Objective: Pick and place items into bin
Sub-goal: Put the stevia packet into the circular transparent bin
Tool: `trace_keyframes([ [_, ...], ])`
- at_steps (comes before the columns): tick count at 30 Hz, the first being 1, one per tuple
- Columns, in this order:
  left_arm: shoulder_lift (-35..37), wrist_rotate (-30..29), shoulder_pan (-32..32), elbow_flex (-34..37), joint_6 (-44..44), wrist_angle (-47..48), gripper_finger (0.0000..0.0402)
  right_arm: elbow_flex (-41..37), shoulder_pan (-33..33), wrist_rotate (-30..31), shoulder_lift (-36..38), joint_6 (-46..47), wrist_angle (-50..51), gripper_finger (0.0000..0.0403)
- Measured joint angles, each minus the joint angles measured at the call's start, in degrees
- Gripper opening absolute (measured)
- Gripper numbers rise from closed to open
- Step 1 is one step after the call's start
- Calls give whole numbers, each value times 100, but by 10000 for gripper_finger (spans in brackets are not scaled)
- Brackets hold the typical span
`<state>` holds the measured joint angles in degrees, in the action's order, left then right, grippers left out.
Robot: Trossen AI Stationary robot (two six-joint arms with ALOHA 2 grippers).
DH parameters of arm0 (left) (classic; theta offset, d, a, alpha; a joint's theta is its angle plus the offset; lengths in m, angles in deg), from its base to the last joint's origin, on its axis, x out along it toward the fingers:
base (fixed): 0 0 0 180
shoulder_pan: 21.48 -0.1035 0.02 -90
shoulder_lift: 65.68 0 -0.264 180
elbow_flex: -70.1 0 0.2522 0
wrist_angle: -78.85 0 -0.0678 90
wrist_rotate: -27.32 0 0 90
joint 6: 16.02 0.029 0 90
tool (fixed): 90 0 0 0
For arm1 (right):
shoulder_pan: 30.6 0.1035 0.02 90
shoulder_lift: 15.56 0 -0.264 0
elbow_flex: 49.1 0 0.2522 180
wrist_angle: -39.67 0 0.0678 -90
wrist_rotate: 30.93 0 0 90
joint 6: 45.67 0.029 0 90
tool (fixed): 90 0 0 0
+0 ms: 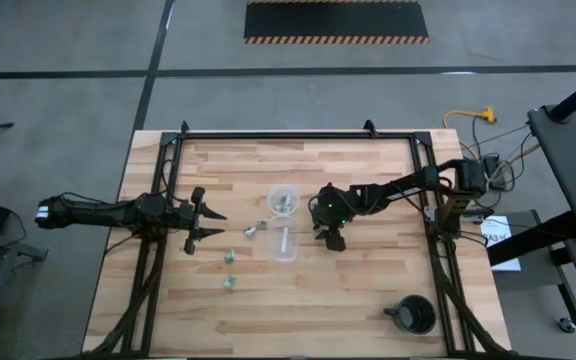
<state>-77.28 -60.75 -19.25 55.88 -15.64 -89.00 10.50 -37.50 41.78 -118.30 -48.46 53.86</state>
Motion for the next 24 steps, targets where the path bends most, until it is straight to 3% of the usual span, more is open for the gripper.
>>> trace_keyframes([
  [10, 0, 0, 1, -1, 2, -2, 149, -12, 2, 35, 154, 12, 218, 158],
  [24, 0, 0, -1, 0, 0, 0, 149, 12, 144, 59, 1007, 227, 461, 139],
])
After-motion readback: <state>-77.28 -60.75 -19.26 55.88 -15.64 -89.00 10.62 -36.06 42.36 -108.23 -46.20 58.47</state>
